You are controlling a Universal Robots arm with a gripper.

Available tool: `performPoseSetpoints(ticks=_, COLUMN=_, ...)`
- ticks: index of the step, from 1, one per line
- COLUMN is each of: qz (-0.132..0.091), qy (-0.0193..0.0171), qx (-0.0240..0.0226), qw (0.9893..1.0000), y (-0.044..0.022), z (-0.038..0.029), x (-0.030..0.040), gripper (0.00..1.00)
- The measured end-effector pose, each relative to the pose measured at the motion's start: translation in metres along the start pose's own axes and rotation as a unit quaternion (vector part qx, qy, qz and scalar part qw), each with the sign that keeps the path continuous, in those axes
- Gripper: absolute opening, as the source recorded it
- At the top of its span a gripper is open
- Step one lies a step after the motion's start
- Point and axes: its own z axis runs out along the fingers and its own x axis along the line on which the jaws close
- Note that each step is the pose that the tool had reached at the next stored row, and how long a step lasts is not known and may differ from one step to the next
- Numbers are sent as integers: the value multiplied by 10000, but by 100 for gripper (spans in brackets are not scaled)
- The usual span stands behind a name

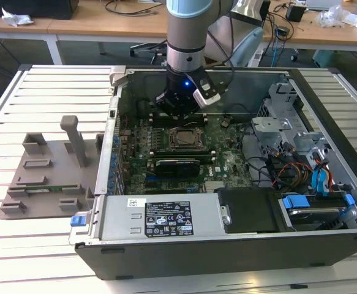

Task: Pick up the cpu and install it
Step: 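Install the first cpu locking lever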

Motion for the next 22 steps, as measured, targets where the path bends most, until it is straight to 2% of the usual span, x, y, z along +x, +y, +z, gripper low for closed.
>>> performPoseSetpoints(ticks=3, qz=0, qy=0, qx=3, qw=10000, y=-5, z=20, x=-57, gripper=11)
performPoseSetpoints(ticks=6, qz=-1, qy=2, qx=27, qw=10000, y=-10, z=35, x=-109, gripper=11)
performPoseSetpoints(ticks=7, qz=0, qy=4, qx=52, qw=10000, y=-12, z=42, x=-130, gripper=11)
performPoseSetpoints(ticks=15, qz=-1, qy=13, qx=146, qw=9999, y=-19, z=85, x=-231, gripper=11)
performPoseSetpoints(ticks=17, qz=-1, qy=11, qx=155, qw=9999, y=18, z=96, x=-269, gripper=11)
performPoseSetpoints(ticks=18, qz=-3, qy=25, qx=314, qw=9995, y=19, z=17, x=-270, gripper=11)
performPoseSetpoints(ticks=20, qz=-4, qy=43, qx=493, qw=9988, y=6, z=12, x=-267, gripper=11)
performPoseSetpoints(ticks=21, qz=-5, qy=53, qx=603, qw=9982, y=-4, z=12, x=-267, gripper=11)
performPoseSetpoints(ticks=22, qz=-5, qy=59, qx=680, qw=9977, y=-13, z=12, x=-266, gripper=11)
